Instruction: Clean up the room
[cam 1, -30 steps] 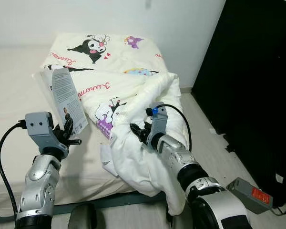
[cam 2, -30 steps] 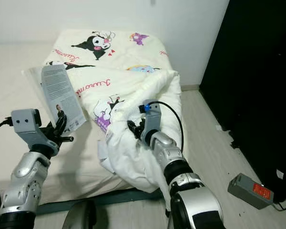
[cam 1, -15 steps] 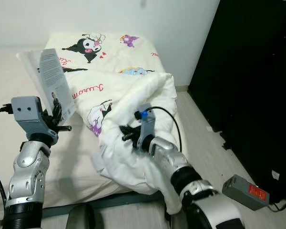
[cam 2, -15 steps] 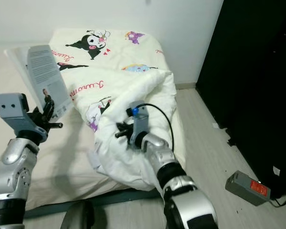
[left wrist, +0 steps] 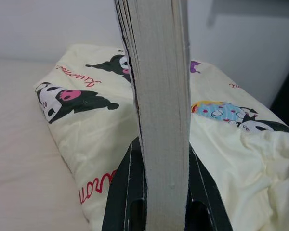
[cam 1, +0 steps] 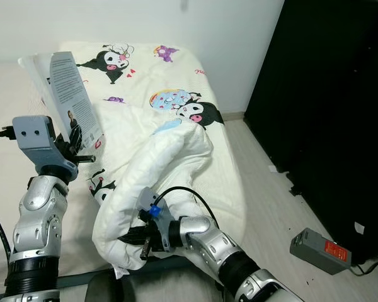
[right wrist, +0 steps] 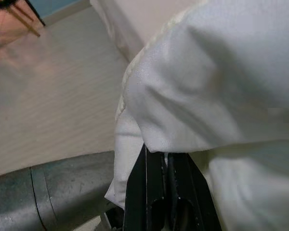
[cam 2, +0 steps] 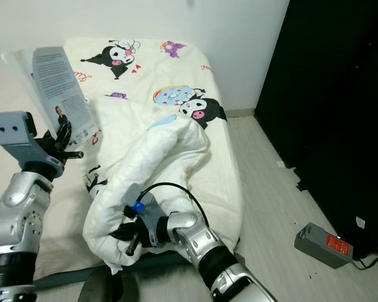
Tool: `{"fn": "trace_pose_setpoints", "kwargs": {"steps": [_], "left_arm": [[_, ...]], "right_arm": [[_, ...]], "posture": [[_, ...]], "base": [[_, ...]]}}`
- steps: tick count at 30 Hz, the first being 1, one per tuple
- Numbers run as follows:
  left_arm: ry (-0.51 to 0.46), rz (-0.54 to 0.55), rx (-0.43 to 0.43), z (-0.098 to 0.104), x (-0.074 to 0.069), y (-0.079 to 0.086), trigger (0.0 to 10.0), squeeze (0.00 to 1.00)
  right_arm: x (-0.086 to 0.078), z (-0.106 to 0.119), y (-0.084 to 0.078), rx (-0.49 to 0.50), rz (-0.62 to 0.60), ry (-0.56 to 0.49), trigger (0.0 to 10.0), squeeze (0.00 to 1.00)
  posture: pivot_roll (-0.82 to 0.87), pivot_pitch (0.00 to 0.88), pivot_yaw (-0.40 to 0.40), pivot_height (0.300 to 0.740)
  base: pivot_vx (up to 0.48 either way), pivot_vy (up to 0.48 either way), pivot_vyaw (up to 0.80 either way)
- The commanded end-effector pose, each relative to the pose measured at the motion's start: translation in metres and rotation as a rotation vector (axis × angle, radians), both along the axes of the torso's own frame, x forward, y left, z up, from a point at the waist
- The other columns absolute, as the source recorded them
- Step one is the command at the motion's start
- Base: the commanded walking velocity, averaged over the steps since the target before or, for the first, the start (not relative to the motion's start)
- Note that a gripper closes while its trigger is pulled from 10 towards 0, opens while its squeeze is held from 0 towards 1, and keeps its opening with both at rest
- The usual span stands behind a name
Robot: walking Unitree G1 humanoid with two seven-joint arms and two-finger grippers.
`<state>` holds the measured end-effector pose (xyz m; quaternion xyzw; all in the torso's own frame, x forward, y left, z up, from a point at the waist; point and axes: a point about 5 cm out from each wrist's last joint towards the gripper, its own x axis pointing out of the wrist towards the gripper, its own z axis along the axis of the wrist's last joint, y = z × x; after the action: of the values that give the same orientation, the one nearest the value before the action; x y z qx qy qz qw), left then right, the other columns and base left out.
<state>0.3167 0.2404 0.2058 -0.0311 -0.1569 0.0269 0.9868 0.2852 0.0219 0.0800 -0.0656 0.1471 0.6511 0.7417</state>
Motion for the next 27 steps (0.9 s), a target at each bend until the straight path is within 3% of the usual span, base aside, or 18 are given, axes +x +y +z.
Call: {"fn": "trace_pose_setpoints", "kwargs": {"steps": [1, 2, 6, 7, 8, 9, 11, 14, 16, 19, 20, 22, 23, 27], "left_arm": [[-0.049, -0.001, 0.000, 0.010, 0.001, -0.001, 10.0, 0.00], [-0.051, -0.004, -0.004, 0.010, 0.002, -0.002, 10.0, 0.00], [-0.054, -0.008, -0.009, 0.011, 0.002, -0.004, 10.0, 0.00], [-0.058, -0.015, -0.013, 0.012, 0.004, -0.006, 10.0, 0.00], [-0.065, -0.021, -0.017, 0.013, 0.005, -0.008, 10.0, 0.00], [-0.065, -0.021, -0.017, 0.013, 0.005, -0.008, 10.0, 0.00], [-0.078, -0.027, -0.021, 0.018, 0.008, -0.009, 10.0, 0.00], [-0.086, -0.028, -0.018, 0.021, 0.009, -0.009, 10.0, 0.00], [-0.113, -0.029, -0.009, 0.031, 0.013, -0.006, 10.0, 0.00], [-0.127, -0.031, -0.001, 0.036, 0.014, -0.004, 10.0, 0.00], [-0.143, -0.036, 0.006, 0.042, 0.016, -0.002, 10.0, 0.00], [-0.143, -0.036, 0.006, 0.042, 0.016, -0.002, 10.0, 0.00], [-0.167, -0.064, 0.023, 0.050, 0.017, -0.002, 10.0, 0.00], [-0.191, -0.114, 0.038, 0.058, 0.017, -0.003, 10.0, 0.00]], "right_arm": [[-0.029, -0.001, 0.045, 0.076, 0.082, 0.061, 10.0, 0.33], [-0.025, 0.000, 0.042, 0.085, 0.040, 0.056, 10.0, 1.00], [-0.020, 0.003, 0.039, 0.106, 0.004, 0.052, 10.0, 1.00], [-0.017, 0.010, 0.034, 0.163, -0.013, 0.075, 10.0, 1.00], [-0.018, 0.018, 0.027, 0.223, 0.017, 0.107, 10.0, 1.00], [-0.018, 0.018, 0.027, 0.223, 0.017, 0.107, 10.0, 1.00], [-0.027, 0.034, 0.010, 0.305, 0.137, 0.145, 10.0, 1.00], [-0.033, 0.040, -0.001, 0.324, 0.207, 0.155, 10.0, 1.00], [-0.041, 0.055, -0.031, 0.329, 0.287, 0.142, 10.0, 1.00], [-0.044, 0.061, -0.043, 0.316, 0.300, 0.126, 10.0, 1.00], [-0.045, 0.065, -0.057, 0.300, 0.293, 0.101, 10.0, 1.00], [-0.045, 0.065, -0.057, 0.300, 0.293, 0.101, 10.0, 1.00], [-0.042, 0.075, -0.080, 0.288, 0.235, 0.049, 10.0, 1.00], [-0.036, 0.092, -0.105, 0.314, 0.130, -0.013, 10.0, 1.00]], "posture": [[-0.01, 0.097, -0.082, 0.475], [-0.01, 0.096, -0.080, 0.475], [-0.02, 0.092, -0.078, 0.475], [-0.02, 0.087, -0.076, 0.475], [-0.03, 0.085, -0.072, 0.475], [-0.03, 0.085, -0.072, 0.475], [-0.03, 0.082, -0.068, 0.475], [-0.03, 0.078, -0.067, 0.475], [-0.05, 0.067, -0.063, 0.475], [-0.06, 0.060, -0.061, 0.475], [-0.06, 0.058, -0.062, 0.475], [-0.06, 0.058, -0.062, 0.475], [-0.07, 0.044, -0.056, 0.475], [-0.08, 0.038, -0.050, 0.475]], "base": [[0.000, 0.000, 0.00], [0.000, 0.000, 0.00], [0.000, 0.000, 0.00], [0.000, 0.000, 0.00], [0.000, 0.000, 0.00], [0.000, 0.000, 0.00], [0.000, 0.000, 0.00], [0.000, 0.000, 0.00], [0.000, 0.000, 0.00], [0.000, 0.000, 0.00], [0.000, 0.000, 0.00], [0.000, 0.000, 0.00], [0.000, 0.000, 0.00], [0.000, 0.000, 0.00]]}}
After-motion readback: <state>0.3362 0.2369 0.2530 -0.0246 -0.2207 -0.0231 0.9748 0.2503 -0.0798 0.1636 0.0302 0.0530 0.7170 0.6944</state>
